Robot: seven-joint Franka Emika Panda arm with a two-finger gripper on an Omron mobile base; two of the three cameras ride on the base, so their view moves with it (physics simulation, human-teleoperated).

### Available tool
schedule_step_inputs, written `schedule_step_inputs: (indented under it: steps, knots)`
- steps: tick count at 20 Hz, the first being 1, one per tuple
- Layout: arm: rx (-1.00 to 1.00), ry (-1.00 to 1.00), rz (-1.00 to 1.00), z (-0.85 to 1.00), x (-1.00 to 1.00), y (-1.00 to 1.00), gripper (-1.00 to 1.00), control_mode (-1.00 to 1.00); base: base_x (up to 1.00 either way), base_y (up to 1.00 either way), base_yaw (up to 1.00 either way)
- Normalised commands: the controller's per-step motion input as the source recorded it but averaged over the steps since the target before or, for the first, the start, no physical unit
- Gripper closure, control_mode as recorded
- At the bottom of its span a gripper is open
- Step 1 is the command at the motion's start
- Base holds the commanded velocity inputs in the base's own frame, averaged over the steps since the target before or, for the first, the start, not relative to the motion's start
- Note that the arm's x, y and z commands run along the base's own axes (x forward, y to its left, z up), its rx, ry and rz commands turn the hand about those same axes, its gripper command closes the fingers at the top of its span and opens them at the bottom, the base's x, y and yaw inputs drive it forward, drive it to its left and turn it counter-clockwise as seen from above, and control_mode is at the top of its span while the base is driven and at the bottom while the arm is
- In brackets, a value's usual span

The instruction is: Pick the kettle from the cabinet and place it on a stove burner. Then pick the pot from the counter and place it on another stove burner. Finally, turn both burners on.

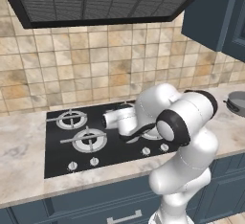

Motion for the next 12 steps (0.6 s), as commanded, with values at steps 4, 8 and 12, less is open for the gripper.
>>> schedule_step_inputs:
  steps: [4,8,12]
  knots:
    - [0.00,-0.01,-0.01,0.00,-0.09,0.27,-1.00,-1.00,0.00,0.00,0.00]
    - [0.00,-0.02,-0.01,0.00,-0.31,0.21,-1.00,-1.00,0.00,0.00,0.00]
    - [0.00,0.00,-0.04,0.15,-0.25,0.04,-1.00,-1.00,0.00,0.00,0.00]
